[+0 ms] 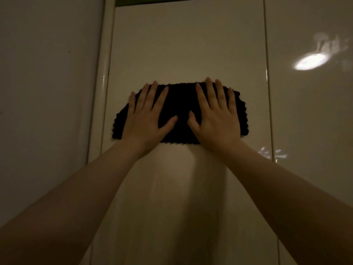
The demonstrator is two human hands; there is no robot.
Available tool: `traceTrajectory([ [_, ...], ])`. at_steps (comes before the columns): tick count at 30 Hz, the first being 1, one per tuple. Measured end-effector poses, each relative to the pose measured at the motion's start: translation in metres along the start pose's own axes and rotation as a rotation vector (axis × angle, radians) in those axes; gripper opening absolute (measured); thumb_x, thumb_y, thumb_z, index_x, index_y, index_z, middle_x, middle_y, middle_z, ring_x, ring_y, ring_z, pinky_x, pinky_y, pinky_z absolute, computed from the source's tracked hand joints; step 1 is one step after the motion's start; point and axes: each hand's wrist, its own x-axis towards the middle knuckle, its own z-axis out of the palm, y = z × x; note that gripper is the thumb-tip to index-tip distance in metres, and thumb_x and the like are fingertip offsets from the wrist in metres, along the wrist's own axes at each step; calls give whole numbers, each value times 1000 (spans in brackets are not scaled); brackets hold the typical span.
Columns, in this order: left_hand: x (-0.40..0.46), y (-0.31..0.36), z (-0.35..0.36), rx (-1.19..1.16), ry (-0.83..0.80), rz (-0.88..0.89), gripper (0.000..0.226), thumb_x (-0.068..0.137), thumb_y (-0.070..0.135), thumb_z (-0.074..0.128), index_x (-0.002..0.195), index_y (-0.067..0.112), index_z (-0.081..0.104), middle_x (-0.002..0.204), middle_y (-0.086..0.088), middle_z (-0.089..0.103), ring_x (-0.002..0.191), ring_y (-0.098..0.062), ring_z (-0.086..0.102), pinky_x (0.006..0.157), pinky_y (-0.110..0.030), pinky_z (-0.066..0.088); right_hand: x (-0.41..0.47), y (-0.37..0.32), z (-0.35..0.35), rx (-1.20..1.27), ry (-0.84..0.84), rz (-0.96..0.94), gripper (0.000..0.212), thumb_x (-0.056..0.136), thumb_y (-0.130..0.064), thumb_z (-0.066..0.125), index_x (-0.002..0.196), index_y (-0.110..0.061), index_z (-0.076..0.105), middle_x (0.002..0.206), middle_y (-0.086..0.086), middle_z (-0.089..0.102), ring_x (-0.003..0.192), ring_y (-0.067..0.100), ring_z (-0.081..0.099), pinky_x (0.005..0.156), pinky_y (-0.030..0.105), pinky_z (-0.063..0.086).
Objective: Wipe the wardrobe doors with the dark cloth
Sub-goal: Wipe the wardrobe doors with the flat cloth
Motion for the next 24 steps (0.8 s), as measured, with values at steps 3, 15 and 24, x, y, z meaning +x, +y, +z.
traceTrajectory([
  [3,-15,-3,1,-8,-6,-7,74,94,65,21,154,28,1,163,-3,-3,149,-18,-9,119,-50,-3,-14,-10,3,5,0,0,69,96,-52,28,154,-15,19,162,10,13,149,27,7,120,50,4],
  [15,-127,-30,11,7,-121,-58,77,93,64,22,155,21,6,163,-6,-2,149,-23,-5,118,-54,0,-100,-69,12,80,-96,-82,68,97,-48,35,154,-13,22,161,11,15,149,28,8,120,50,8],
  [24,-164,-32,15,1,-171,-67,78,92,62,25,155,18,11,162,-9,2,149,-26,-1,118,-56,3,-137,-85,15,107,-149,-111,67,97,-45,37,154,-13,21,162,9,13,149,27,7,120,51,10],
])
